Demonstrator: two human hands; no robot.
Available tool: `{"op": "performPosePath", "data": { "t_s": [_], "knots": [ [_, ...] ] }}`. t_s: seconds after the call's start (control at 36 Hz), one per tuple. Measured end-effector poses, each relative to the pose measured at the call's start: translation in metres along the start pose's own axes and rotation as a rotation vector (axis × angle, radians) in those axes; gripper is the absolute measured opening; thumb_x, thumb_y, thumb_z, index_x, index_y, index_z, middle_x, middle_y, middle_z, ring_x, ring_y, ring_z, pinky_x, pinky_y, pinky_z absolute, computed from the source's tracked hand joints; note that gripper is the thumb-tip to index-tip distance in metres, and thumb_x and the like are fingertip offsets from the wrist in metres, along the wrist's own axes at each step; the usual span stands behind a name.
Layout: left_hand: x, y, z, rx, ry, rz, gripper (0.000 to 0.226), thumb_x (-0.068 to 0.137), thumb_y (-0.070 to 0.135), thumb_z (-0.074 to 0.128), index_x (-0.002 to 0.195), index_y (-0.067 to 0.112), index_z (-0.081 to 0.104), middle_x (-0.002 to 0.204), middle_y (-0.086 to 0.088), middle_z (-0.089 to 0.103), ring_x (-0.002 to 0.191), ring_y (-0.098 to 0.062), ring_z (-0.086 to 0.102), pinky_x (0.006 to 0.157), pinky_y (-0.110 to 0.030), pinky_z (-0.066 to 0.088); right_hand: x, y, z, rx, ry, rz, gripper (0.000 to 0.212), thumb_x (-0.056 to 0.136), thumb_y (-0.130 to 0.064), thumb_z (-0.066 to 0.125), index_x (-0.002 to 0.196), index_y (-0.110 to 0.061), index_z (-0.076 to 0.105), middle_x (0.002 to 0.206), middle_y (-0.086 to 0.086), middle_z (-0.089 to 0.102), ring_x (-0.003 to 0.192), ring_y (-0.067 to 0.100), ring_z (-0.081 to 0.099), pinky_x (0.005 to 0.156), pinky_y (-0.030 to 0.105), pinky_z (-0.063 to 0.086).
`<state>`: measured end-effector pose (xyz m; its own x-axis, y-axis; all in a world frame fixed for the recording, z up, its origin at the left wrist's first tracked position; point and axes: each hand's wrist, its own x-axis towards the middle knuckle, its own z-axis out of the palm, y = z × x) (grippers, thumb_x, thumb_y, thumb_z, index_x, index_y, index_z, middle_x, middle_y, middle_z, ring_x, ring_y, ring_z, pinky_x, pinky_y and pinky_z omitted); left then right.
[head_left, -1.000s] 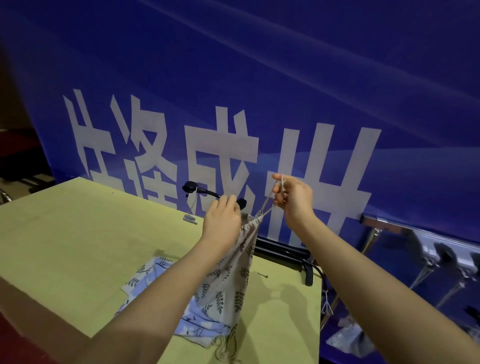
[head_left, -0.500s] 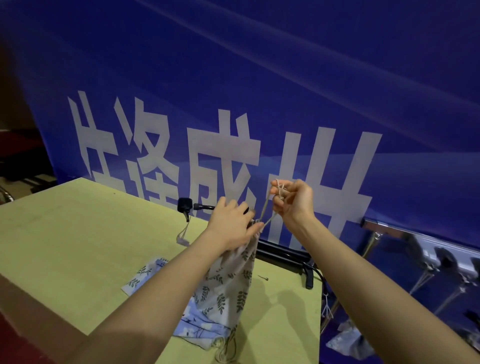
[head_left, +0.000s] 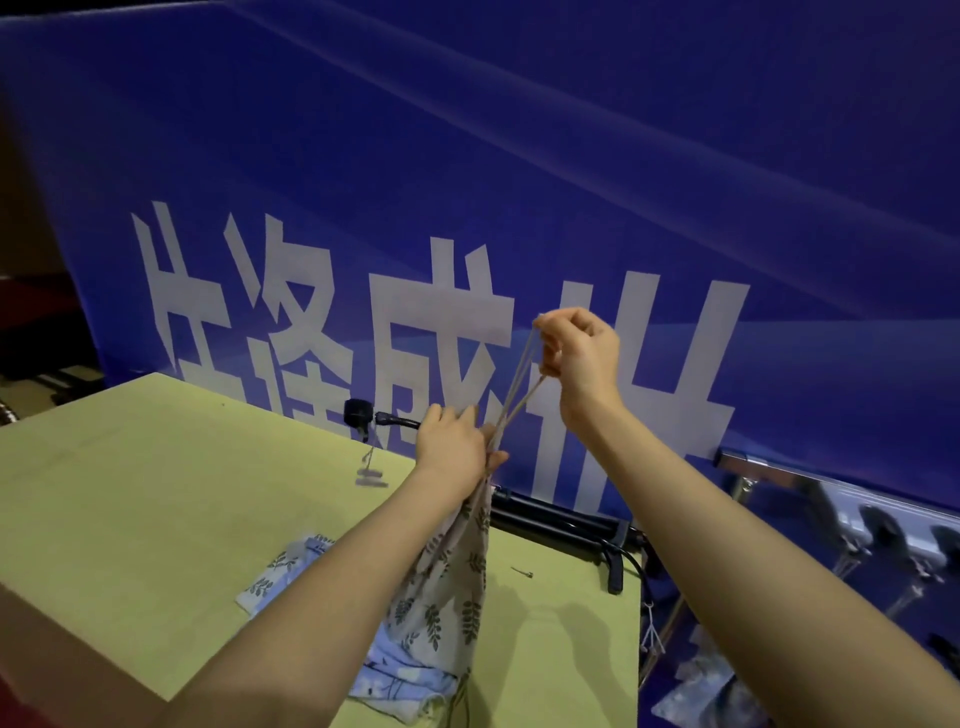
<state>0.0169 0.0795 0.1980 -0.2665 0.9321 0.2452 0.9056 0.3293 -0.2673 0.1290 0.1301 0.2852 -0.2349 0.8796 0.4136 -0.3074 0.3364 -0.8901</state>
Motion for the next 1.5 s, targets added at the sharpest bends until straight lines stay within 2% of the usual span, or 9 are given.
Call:
{"op": "performPosePath", "data": {
  "t_s": [0.25,0.33,0.42,0.5,0.69,0.86,0.97,1.36,1.5],
  "knots": [
    [-0.005,0.002,0.009,-0.023,-0.057,-0.160,0.034,0.098,0.031,0.039,0.126,0.013,0.047,0.129,-0.009,0.039,0.108,-0.027,0.052,0.082,-0.033,0.037,-0.002,-0.011,0.003,-0.398,-0.095,-0.310,0.027,0.084,0.014,0.048,0.099,-0.007,0.058,0.070,-0.003,0.051,0.051,-0.004,0.046,0.052,0.007,0.041],
    [-0.009,0.005,0.008,-0.089,-0.009,-0.164,0.033,0.099,0.032,0.038,0.126,0.015,0.046,0.126,-0.008,0.042,0.111,-0.027,0.050,0.084,-0.034,0.037,-0.003,-0.012,0.002,-0.486,-0.043,-0.369,0.017,0.091,0.002,0.052,0.104,-0.006,0.058,0.064,-0.006,0.049,0.052,-0.006,0.049,0.055,0.006,0.043],
    [-0.012,0.005,0.007,-0.232,0.094,-0.111,0.032,0.098,0.031,0.041,0.129,0.022,0.044,0.127,-0.005,0.045,0.114,-0.026,0.048,0.088,-0.034,0.036,-0.001,-0.006,0.000,-0.511,0.014,-0.277,0.018,0.094,-0.022,0.056,0.081,-0.008,0.057,0.060,-0.003,0.048,0.053,0.005,0.045,0.055,0.019,0.042],
    [-0.014,0.003,0.008,-0.417,0.133,-0.048,0.025,0.095,0.026,0.049,0.119,0.025,0.056,0.127,0.003,0.052,0.116,-0.020,0.046,0.090,-0.032,0.031,-0.002,0.002,-0.005,-0.459,0.042,-0.145,0.046,0.095,-0.033,0.053,0.056,-0.008,0.047,0.049,0.003,0.039,0.046,0.013,0.035,0.052,0.028,0.037],
    [-0.022,0.002,0.007,-0.307,0.104,-0.037,0.054,0.094,0.059,0.027,0.101,0.021,0.065,0.110,0.007,0.060,0.114,-0.017,0.045,0.085,-0.035,0.029,-0.010,-0.009,-0.005,-0.286,0.159,-0.092,0.047,0.096,-0.028,0.052,0.053,-0.012,0.043,0.046,0.000,0.033,0.043,0.010,0.030,0.050,0.023,0.033],
    [-0.029,0.006,0.002,-0.143,-0.011,-0.071,0.036,0.100,0.035,0.033,0.129,0.025,0.052,0.135,0.003,0.045,0.135,-0.025,0.030,0.097,-0.039,0.029,-0.016,-0.022,0.004,-0.173,0.250,-0.046,0.044,0.097,-0.023,0.050,0.054,-0.012,0.046,0.050,0.002,0.037,0.049,0.012,0.035,0.053,0.028,0.036],
    [-0.032,0.009,0.001,-0.054,-0.085,-0.158,0.033,0.097,0.027,0.044,0.129,0.020,0.049,0.130,-0.001,0.044,0.115,-0.029,0.049,0.091,-0.037,0.035,-0.020,-0.021,0.003,-0.152,0.267,-0.023,0.044,0.097,-0.022,0.050,0.054,-0.012,0.047,0.050,0.001,0.038,0.048,0.012,0.036,0.051,0.026,0.037],
    [-0.034,-0.001,-0.025,-0.021,-0.076,-0.202,0.041,0.099,0.037,0.033,0.127,0.015,0.052,0.129,-0.006,0.049,0.116,-0.032,0.047,0.090,-0.036,0.037,-0.019,-0.029,-0.006,-0.115,0.204,-0.071,0.045,0.098,-0.025,0.049,0.054,-0.015,0.054,0.051,0.001,0.045,0.051,0.012,0.041,0.061,0.029,0.042],
    [-0.037,0.008,-0.046,-0.026,-0.131,-0.314,0.048,0.098,0.042,0.032,0.130,0.010,0.049,0.132,-0.010,0.045,0.112,-0.034,0.046,0.072,-0.035,0.038,-0.018,-0.047,-0.012,-0.024,0.134,-0.110,0.045,0.095,-0.022,0.054,0.051,-0.013,0.055,0.051,0.002,0.046,0.050,0.012,0.041,0.078,0.033,0.045]
  ]
}}
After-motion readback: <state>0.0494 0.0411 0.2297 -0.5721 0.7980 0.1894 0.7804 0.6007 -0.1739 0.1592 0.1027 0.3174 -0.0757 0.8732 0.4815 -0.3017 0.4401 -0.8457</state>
